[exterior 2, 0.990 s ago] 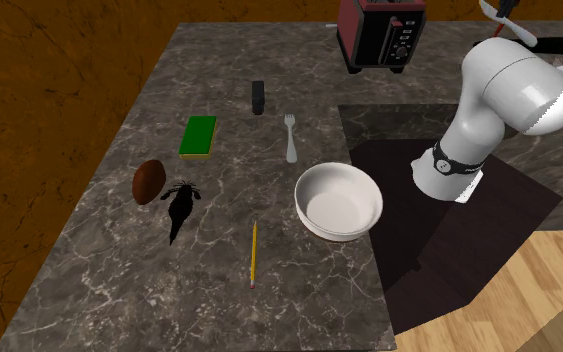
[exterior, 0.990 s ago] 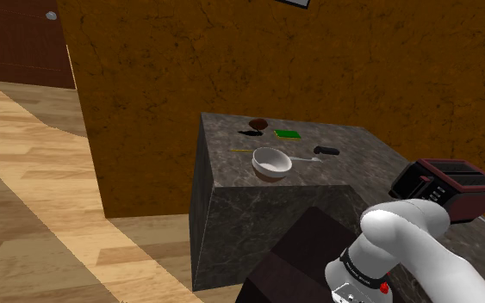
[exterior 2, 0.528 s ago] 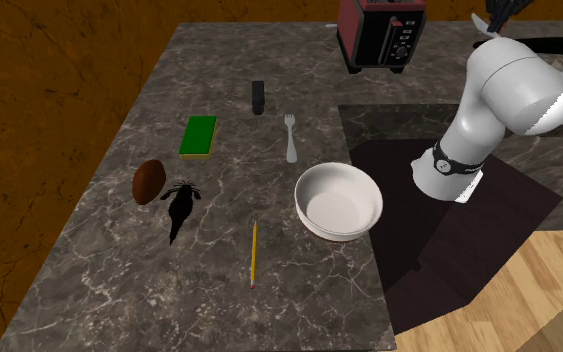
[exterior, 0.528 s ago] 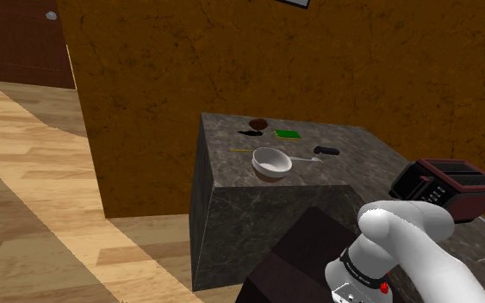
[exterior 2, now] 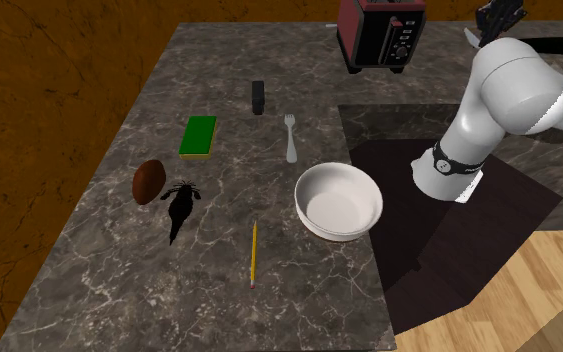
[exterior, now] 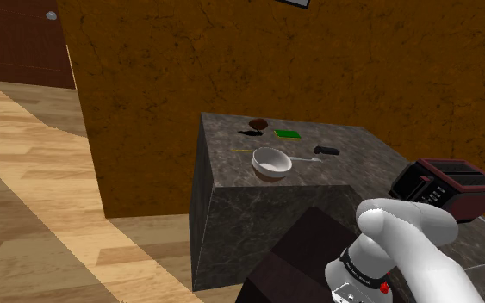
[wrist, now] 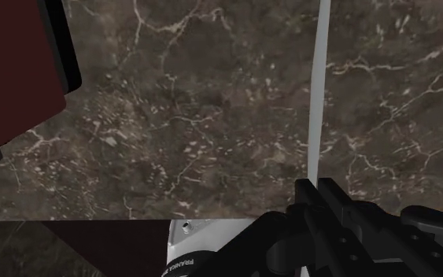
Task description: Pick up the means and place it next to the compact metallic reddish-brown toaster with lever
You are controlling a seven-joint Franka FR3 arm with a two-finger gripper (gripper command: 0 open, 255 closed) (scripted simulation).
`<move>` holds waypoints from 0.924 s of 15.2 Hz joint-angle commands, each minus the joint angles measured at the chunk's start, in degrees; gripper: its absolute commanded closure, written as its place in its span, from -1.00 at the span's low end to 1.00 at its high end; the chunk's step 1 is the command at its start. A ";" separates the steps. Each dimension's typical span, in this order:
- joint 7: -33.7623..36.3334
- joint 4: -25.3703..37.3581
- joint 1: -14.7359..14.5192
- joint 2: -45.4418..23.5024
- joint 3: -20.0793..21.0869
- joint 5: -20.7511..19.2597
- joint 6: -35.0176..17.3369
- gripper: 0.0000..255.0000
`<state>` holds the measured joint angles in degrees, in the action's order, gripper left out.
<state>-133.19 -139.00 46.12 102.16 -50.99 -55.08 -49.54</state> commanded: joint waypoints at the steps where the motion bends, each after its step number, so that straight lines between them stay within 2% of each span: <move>1: -1.18 -1.38 1.78 0.03 -1.58 -0.97 -1.34 1.00; 14: -6.65 -8.93 10.84 0.03 -12.25 -8.46 -9.07 1.00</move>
<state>-139.51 -147.42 56.38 102.19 -62.39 -62.91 -58.01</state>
